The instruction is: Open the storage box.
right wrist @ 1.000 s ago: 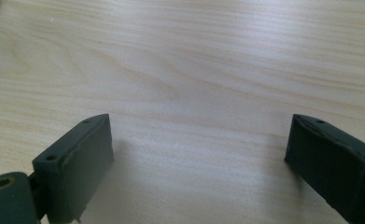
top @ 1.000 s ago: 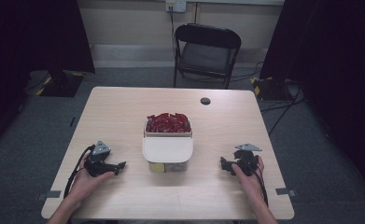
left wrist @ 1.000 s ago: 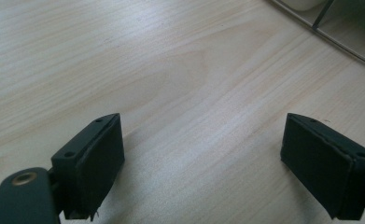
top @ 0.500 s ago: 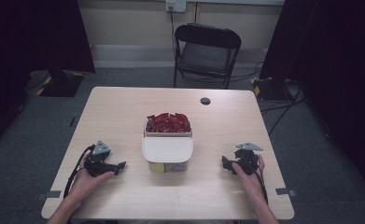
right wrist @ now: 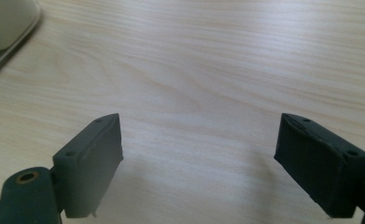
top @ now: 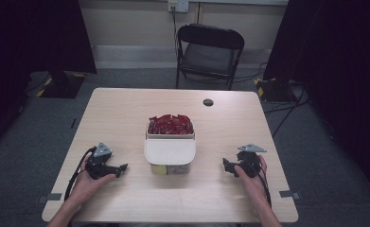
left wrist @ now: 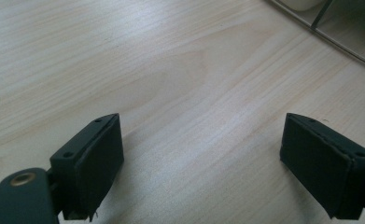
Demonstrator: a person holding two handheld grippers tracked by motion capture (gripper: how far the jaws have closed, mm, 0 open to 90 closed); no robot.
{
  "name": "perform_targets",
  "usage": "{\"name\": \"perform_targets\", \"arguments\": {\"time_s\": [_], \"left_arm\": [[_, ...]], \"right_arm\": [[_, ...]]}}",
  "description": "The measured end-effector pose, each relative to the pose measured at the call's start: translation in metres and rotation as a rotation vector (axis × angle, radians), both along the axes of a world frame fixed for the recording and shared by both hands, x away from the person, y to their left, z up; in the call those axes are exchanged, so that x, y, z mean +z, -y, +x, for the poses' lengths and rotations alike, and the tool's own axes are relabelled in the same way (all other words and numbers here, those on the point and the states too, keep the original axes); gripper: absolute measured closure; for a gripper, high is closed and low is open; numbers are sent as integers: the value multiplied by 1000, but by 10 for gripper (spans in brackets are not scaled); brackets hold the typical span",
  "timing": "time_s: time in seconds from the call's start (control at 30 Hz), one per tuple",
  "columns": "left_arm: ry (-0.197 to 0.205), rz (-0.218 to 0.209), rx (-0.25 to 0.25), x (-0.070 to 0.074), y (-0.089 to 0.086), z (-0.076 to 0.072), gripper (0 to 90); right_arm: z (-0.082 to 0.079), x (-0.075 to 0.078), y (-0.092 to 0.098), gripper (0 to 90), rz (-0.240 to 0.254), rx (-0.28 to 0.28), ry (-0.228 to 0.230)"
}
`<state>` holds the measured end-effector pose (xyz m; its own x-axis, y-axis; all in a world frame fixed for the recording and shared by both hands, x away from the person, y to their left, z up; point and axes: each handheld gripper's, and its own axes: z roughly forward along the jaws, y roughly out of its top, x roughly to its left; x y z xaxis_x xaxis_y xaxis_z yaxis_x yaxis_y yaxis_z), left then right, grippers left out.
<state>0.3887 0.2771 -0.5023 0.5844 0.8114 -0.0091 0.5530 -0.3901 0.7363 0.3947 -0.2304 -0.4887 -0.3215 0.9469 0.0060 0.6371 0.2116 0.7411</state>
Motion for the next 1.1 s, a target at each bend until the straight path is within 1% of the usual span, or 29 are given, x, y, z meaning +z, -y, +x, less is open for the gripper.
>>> {"name": "perform_targets", "arguments": {"time_s": [0.1, 0.13, 0.23, 0.27, 0.33, 0.5, 0.6, 0.7, 0.83, 0.87, 0.97, 1.03, 1.1], "left_arm": [[-1, 1, 1, 0, 0, 0, 129], [-1, 0, 1, 0, 0, 0, 129], [0, 1, 0, 0, 0, 0, 128], [0, 0, 1, 0, 0, 0, 128], [-1, 1, 1, 0, 0, 0, 128], [-1, 1, 1, 0, 0, 0, 128], [0, 1, 0, 0, 0, 0, 128], [-1, 1, 1, 0, 0, 0, 129], [0, 0, 1, 0, 0, 0, 128], [-1, 1, 1, 0, 0, 0, 128], [0, 1, 0, 0, 0, 0, 128], [0, 0, 1, 0, 0, 0, 128], [0, 0, 0, 0, 0, 0, 128]], "right_arm": [[-2, 3, -1, 143, 21, 14, -3], [-3, 5, -1, 141, 22, 17, 6], [-5, 9, -5, 141, 17, 29, 13], [-6, 10, -6, 142, 18, 43, 18], [-7, 12, -9, 142, 18, 52, 24], [-9, 16, -16, 146, 49, 88, 29], [-12, 20, -20, 148, 67, 93, 24], [-15, 25, -23, 149, 84, 105, 34], [-20, 31, -29, 162, 76, 122, 61], [-21, 32, -31, 148, 77, 131, 66], [-23, 34, -36, 147, 75, 150, 74], [-25, 36, -40, 146, 91, 167, 69], [-27, 38, -44, 150, 95, 186, 70]]}}
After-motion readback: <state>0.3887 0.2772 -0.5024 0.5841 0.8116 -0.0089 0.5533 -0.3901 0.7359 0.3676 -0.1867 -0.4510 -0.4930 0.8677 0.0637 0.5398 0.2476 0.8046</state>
